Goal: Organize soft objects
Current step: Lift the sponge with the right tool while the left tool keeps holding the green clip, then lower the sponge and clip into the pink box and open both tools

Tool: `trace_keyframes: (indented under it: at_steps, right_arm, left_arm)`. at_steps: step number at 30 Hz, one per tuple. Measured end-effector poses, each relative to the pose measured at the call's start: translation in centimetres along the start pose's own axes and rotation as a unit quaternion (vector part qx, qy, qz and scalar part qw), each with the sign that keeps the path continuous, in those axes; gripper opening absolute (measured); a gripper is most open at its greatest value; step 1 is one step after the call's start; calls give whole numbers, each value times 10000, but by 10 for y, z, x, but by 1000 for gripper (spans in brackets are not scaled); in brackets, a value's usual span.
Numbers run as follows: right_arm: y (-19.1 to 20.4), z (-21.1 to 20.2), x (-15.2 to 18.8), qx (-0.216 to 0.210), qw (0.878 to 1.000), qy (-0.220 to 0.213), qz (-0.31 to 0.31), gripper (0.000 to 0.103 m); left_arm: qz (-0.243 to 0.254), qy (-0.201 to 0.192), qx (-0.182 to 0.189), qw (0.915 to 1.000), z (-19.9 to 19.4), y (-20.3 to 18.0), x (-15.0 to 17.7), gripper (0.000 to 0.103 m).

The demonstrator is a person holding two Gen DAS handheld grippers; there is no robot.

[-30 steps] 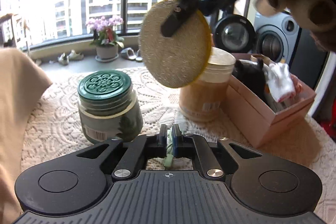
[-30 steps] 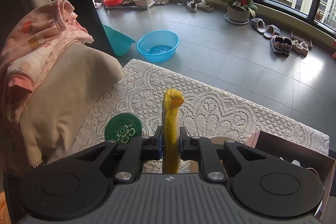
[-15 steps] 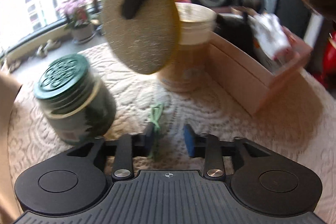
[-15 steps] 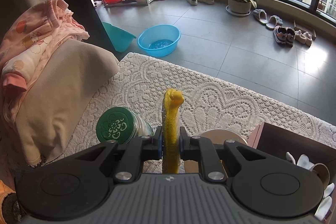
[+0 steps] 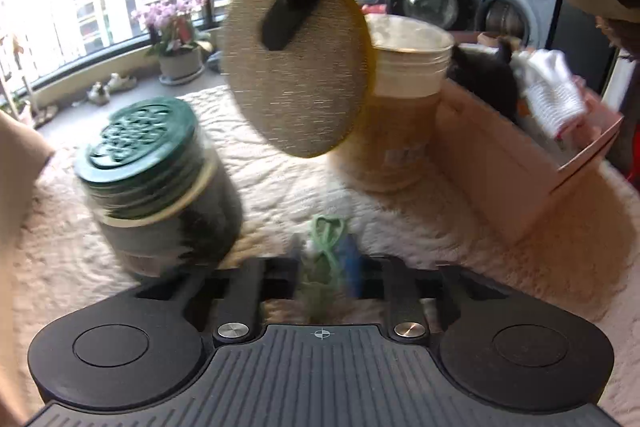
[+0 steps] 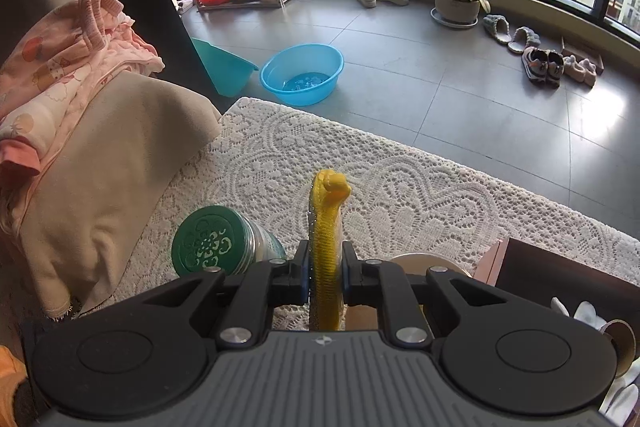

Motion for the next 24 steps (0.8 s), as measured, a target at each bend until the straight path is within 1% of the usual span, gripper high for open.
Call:
trace_keyframes:
  at_steps: [2, 4, 7, 12, 15, 18, 21, 24]
  right_arm:
    - [4, -4, -3, 44, 10000, -15, -35, 14]
    - [8, -12, -7, 92, 9999, -68, -84, 14]
    - [16, -31, -13, 174, 9994, -222, -199, 14]
    - [23, -68, -22, 344, 9976, -528, -296, 14]
    - [23, -96, -23, 508, 9955, -732, -323, 14]
    - [17, -127, -19, 680, 9926, -960, -316, 14]
    - [4, -159, -7, 929, 9885, -1158, -297, 14]
    - [-17, -186, 13, 1231, 9844, -1247, -184, 14]
  left_arm:
    - [-137, -86, -69, 9998, -2, -3, 0, 20]
    - [-242, -170, -30, 9996, -6, -7, 2, 19]
    - [-262, -350, -10, 9990, -22, -2, -3, 19]
    - [-285, -837, 11, 9961, -55, -3, -29, 19]
    - [-330, -1212, -1, 9921, -76, -6, -50, 19]
    - [-267, -1520, 45, 9880, -94, -19, -70, 19]
    - [-140, -1641, 212, 9861, -100, -42, -86, 19]
    - [-60, -1547, 630, 9859, -96, -75, -89, 19]
Point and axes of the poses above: each gripper's, at about its wrist camera, not at the fingertips, and z roughly the way its jaws point, y to its left, x to its underside, the point moved 7 cm from there along z, roughly the way its jaws point, and after that the axes turned 14 degrees about -z, right-handed, at the moved point
